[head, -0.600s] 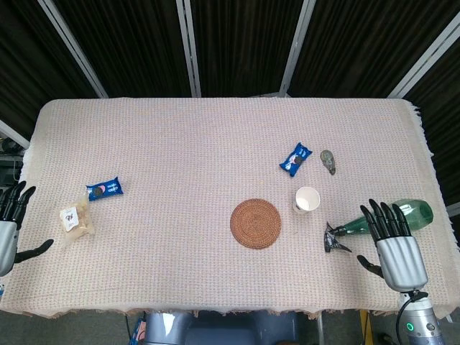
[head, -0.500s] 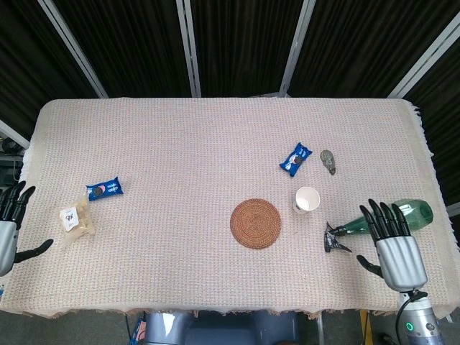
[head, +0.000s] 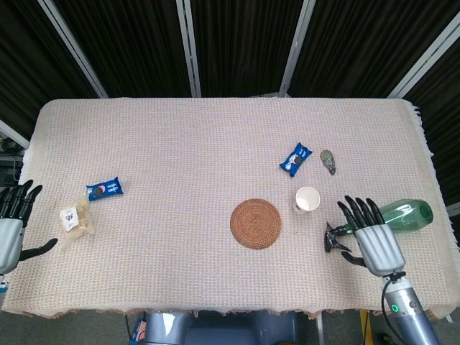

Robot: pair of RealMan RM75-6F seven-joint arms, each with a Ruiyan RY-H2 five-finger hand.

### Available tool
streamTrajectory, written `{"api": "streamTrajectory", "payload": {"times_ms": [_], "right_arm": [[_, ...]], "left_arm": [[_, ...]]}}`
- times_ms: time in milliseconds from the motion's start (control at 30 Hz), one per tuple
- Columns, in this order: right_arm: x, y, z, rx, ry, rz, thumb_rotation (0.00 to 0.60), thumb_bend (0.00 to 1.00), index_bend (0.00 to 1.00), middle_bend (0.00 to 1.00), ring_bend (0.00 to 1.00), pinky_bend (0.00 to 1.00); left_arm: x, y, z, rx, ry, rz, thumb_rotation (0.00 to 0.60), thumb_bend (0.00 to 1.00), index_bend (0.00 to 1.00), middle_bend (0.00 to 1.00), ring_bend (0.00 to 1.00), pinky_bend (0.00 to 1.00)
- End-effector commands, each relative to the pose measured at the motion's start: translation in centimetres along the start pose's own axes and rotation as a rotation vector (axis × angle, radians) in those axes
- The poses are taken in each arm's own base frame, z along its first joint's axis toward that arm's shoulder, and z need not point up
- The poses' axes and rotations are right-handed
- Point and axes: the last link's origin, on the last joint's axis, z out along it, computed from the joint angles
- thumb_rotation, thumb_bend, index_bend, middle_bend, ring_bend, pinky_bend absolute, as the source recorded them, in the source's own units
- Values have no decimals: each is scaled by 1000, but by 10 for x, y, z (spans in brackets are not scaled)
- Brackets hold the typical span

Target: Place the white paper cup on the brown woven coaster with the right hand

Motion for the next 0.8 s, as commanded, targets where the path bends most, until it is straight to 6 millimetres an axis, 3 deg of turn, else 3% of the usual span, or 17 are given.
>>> {"api": "streamTrajectory", "payload": {"times_ms": [33, 267, 500, 800], "right_arm": [[-4, -15, 54, 53, -95, 27, 600, 0, 0, 61, 4, 0], [-20, -24, 99, 60, -166, -3, 600, 0, 0, 127, 62, 0], [-31, -30, 125, 41, -194, 20, 600, 30, 13, 159, 109, 63], [-42, -28, 142, 18, -213, -1, 600, 166, 217, 357, 307, 118]], "left_arm": [[-6, 1, 5, 13, -12, 24, 600, 0, 0, 0, 0, 0], [-17, -5, 14, 62, -40, 63, 600, 0, 0, 0, 0, 0], [-25, -12, 23, 111, -59, 87, 600, 0, 0, 0, 0, 0], [-27, -12, 24, 119, -62, 95, 600, 0, 0, 0, 0, 0]]}}
